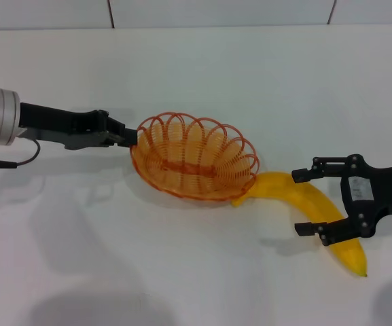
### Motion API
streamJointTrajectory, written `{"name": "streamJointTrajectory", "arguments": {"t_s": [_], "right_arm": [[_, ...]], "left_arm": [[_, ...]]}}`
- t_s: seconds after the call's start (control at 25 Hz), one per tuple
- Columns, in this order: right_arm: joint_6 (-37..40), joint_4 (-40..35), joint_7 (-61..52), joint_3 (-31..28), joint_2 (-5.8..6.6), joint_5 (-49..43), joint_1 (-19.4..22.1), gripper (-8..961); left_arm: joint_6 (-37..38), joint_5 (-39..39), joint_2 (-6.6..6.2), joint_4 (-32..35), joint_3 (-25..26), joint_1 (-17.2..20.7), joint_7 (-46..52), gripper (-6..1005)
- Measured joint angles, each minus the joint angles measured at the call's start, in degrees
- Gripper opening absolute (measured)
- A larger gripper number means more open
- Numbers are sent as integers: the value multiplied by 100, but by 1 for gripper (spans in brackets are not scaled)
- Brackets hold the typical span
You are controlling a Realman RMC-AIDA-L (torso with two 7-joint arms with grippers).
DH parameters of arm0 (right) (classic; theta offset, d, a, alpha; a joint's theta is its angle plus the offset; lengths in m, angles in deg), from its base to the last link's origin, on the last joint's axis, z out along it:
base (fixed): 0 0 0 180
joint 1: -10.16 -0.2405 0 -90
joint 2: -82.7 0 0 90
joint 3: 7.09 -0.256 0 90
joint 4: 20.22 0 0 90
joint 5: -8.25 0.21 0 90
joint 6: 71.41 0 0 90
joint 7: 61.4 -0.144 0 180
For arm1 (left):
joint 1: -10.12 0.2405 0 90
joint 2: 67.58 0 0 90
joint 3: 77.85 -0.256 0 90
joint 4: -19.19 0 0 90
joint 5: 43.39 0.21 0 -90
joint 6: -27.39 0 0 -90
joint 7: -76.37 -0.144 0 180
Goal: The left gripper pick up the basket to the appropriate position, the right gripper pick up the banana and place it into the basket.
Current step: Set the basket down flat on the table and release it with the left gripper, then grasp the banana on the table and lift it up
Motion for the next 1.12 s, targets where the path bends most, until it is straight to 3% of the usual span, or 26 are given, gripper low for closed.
{"name": "streamJointTrajectory", "arguments": {"t_s": [0.4,0.6,0.96,1.12], "right_arm": [[0,0,-6,0,0,0,0,881],[0,0,-14,0,0,0,4,881],[0,0,-4,-18,19,15,40,881],[0,0,-10,-24,20,19,47,881]], "left_arm": [[-15,38,29,-2,25,-15,9,199],[-46,35,31,-1,31,-13,8,297],[-51,-29,30,70,33,16,-306,365],[39,-9,-2,246,15,68,-409,496]]}}
